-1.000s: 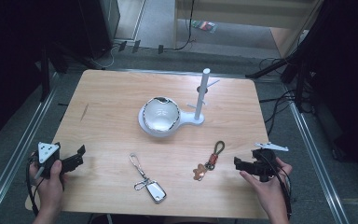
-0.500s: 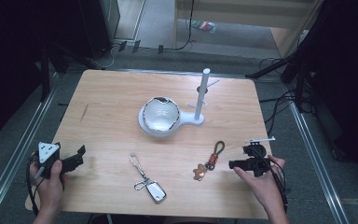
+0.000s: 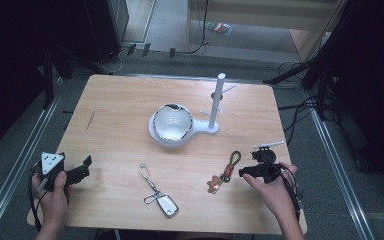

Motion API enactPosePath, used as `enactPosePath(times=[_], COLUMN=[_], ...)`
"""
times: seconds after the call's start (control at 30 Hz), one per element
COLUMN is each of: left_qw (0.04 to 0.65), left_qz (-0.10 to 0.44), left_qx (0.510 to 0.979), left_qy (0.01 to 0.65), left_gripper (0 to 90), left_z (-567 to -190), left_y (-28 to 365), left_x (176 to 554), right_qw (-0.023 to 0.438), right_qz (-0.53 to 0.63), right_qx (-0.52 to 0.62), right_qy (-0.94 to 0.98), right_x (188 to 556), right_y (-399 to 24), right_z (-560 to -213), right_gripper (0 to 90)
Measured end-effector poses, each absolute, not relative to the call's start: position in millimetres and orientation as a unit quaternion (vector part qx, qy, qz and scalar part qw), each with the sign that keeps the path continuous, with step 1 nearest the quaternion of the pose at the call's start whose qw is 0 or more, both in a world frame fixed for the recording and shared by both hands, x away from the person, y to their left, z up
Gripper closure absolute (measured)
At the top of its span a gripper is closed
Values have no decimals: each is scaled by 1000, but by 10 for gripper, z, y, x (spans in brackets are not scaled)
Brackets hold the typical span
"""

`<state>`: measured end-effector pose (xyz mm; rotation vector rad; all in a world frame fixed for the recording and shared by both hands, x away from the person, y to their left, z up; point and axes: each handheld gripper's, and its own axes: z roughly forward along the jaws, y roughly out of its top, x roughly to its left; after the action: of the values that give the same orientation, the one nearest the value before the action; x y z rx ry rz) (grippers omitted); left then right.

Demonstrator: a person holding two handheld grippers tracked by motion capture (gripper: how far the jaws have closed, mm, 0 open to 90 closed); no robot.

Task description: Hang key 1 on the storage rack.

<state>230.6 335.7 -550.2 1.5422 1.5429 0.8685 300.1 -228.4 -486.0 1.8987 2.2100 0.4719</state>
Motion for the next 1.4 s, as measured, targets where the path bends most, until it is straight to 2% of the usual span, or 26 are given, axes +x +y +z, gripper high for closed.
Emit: enactPosePath(times=[0.23,0.63,1.4], left_qw=[386,388,387], left_qz=[340,337,336], left_qx=[606,604,605], left_qy=[607,609,609], left_gripper=[88,88,88], left_z=[-5502,-5503,-5502], left_y=[3359,3363,3369], left_x=[2308,2312,2316], right_qw=[81,62,18], right_qz=[152,159,133], right_qx=[641,638,672], right_qy=[748,751,728], right_x=[3053,3144,3311], right_y=[-2173,-2034,-1870], right_z=[-4886,-4908,-4980], right_gripper=[195,260,435])
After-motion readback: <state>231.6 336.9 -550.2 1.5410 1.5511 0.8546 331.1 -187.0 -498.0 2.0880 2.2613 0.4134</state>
